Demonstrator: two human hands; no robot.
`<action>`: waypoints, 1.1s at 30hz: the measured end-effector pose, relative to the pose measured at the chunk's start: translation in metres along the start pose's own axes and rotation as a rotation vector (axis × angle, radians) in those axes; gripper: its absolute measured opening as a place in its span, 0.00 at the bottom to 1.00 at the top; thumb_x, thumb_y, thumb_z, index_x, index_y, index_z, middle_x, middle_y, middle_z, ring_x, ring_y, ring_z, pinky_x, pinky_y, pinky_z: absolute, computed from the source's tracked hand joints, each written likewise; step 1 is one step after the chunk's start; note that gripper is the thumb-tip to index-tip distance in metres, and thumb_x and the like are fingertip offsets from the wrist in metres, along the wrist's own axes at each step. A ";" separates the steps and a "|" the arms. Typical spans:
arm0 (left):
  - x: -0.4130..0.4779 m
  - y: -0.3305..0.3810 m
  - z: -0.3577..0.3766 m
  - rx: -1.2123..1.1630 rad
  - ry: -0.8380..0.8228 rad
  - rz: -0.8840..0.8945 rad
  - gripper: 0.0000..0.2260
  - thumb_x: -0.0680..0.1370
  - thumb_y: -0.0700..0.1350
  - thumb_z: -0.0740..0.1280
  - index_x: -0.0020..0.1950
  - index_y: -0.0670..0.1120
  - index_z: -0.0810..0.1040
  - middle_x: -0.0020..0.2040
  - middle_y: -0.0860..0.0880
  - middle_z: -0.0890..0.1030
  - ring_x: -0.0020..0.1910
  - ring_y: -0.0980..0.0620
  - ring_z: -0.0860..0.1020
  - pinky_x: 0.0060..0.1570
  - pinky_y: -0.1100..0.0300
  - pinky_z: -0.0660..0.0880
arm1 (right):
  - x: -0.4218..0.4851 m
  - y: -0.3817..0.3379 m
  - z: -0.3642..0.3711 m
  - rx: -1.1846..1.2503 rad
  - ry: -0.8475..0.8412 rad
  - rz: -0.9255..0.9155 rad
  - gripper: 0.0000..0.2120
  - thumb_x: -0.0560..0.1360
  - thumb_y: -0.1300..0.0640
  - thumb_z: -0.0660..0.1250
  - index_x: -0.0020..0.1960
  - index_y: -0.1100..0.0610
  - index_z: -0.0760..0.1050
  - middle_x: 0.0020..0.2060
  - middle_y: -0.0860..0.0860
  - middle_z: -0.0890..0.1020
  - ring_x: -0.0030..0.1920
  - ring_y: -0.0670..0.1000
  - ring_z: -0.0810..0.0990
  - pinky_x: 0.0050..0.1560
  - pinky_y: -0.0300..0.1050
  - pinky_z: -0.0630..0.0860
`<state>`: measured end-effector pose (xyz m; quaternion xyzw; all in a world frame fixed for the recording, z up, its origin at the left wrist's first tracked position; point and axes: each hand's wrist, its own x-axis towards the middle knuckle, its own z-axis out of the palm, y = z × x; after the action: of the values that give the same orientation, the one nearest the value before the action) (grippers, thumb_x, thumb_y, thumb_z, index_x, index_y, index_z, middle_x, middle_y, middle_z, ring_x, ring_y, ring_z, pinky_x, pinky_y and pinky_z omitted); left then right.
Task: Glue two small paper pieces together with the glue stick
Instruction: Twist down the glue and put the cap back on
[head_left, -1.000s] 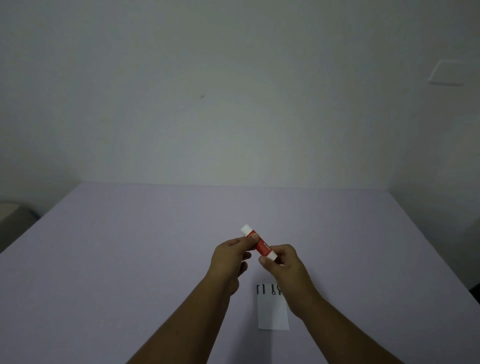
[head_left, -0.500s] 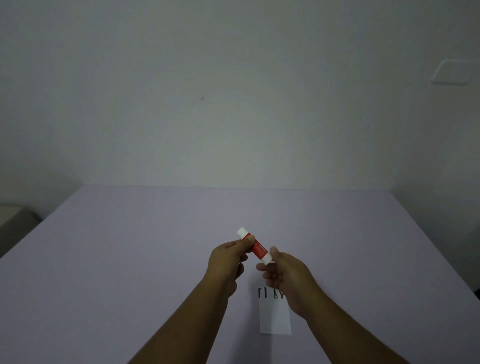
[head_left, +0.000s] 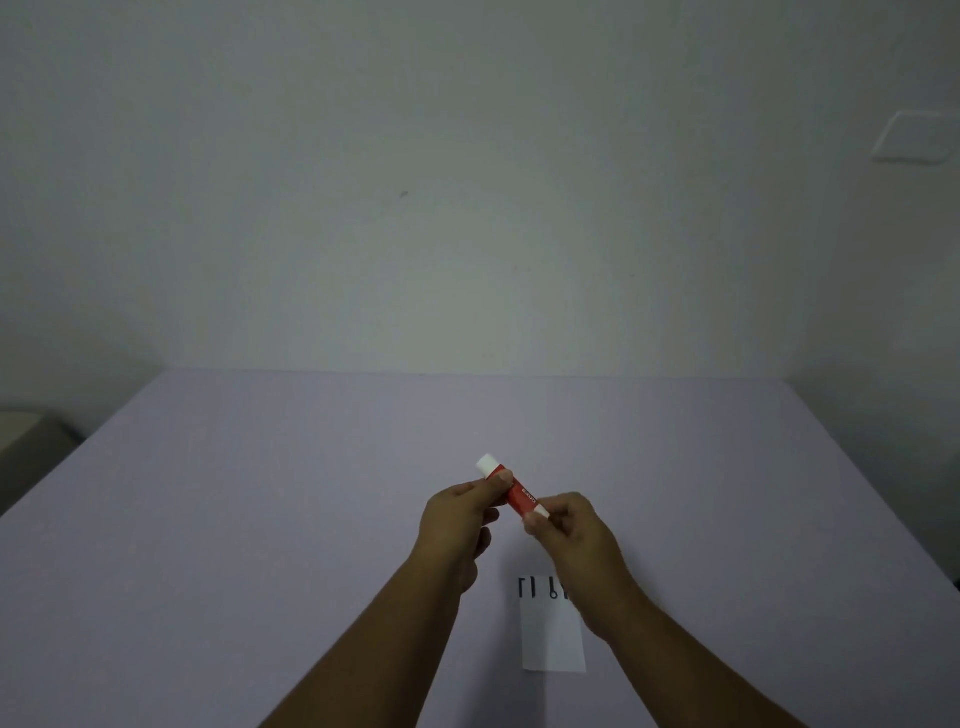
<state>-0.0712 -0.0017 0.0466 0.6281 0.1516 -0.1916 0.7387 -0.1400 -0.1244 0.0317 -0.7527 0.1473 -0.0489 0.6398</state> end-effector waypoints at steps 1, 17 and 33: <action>0.000 0.000 0.001 0.002 0.003 -0.005 0.08 0.70 0.49 0.74 0.42 0.47 0.79 0.41 0.50 0.82 0.46 0.52 0.77 0.38 0.60 0.73 | 0.000 0.002 0.001 -0.096 0.036 -0.054 0.06 0.74 0.53 0.68 0.46 0.48 0.70 0.41 0.46 0.78 0.41 0.47 0.77 0.38 0.34 0.70; 0.006 -0.003 -0.001 -0.009 0.013 -0.040 0.09 0.70 0.48 0.75 0.43 0.43 0.82 0.37 0.48 0.81 0.42 0.50 0.76 0.37 0.59 0.74 | 0.008 -0.001 -0.001 -0.007 0.011 0.121 0.08 0.73 0.49 0.68 0.46 0.49 0.71 0.45 0.48 0.79 0.46 0.49 0.77 0.39 0.41 0.71; 0.030 -0.030 -0.013 0.190 -0.254 -0.212 0.14 0.69 0.48 0.76 0.52 0.49 0.79 0.51 0.50 0.81 0.51 0.50 0.77 0.38 0.63 0.74 | 0.029 0.052 -0.001 -0.465 0.040 0.023 0.10 0.75 0.49 0.66 0.55 0.48 0.76 0.47 0.53 0.78 0.43 0.51 0.79 0.46 0.48 0.80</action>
<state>-0.0584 0.0046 0.0041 0.6462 0.1036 -0.3599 0.6649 -0.1206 -0.1406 -0.0221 -0.8771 0.1757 -0.0209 0.4466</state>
